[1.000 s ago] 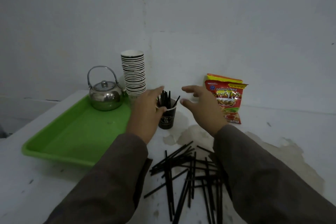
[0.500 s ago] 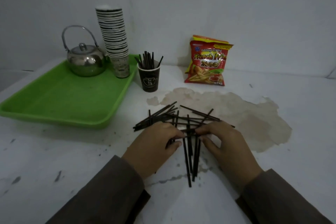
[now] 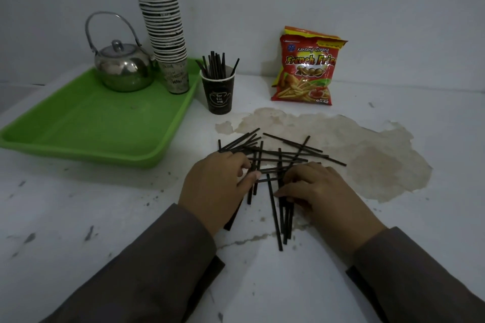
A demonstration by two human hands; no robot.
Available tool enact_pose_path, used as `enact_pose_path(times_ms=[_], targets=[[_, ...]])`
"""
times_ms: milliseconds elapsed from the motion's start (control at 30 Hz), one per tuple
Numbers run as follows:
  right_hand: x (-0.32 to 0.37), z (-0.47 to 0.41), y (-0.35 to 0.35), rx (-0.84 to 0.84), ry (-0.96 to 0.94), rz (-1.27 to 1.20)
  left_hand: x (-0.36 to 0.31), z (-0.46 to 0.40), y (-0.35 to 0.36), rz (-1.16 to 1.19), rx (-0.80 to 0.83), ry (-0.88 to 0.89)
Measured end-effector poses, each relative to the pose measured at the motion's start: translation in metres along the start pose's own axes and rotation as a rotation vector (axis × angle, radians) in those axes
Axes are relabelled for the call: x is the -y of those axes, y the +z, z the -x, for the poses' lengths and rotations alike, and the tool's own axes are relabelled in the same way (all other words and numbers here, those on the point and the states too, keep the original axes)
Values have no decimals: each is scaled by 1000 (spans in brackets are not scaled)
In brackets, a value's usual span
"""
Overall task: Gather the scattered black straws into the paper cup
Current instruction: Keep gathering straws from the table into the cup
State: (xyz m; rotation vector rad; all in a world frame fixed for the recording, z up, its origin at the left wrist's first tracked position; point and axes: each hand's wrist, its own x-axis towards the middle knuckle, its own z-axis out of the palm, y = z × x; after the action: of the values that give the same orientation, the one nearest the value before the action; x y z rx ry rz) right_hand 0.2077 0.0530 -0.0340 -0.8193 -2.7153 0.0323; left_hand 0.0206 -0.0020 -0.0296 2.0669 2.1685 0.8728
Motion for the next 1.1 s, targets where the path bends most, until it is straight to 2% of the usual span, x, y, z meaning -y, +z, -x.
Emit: enact_pose_path(times_ms=[167, 267, 367, 533, 633, 733, 833, 933, 1100], targets=[[4, 2, -5, 16, -36, 39, -1, 1, 6, -15, -16, -59], [7, 1, -7, -108, -64, 7, -4, 2, 6, -12, 34, -94], [7, 0, -10, -330, -4, -222, -5, 1, 6, 3, 79, -114], [9, 1, -19, -651, 276, -651, -7, 2, 5, 55, 132, -166], [6, 2, -24, -751, 347, -814, -8, 4, 5, 93, 149, -201], [5, 2, -25, -699, 384, -762, -8, 6, 2, 158, 146, -208], [5, 1, -20, -553, 392, -657, -10, 5, -5, 188, 127, -179], [8, 0, -14, -427, 311, -530, -12, 3, -13, 189, 120, -120], [7, 0, -6, -406, 133, -284, -19, 2, -24, 213, 122, -4]])
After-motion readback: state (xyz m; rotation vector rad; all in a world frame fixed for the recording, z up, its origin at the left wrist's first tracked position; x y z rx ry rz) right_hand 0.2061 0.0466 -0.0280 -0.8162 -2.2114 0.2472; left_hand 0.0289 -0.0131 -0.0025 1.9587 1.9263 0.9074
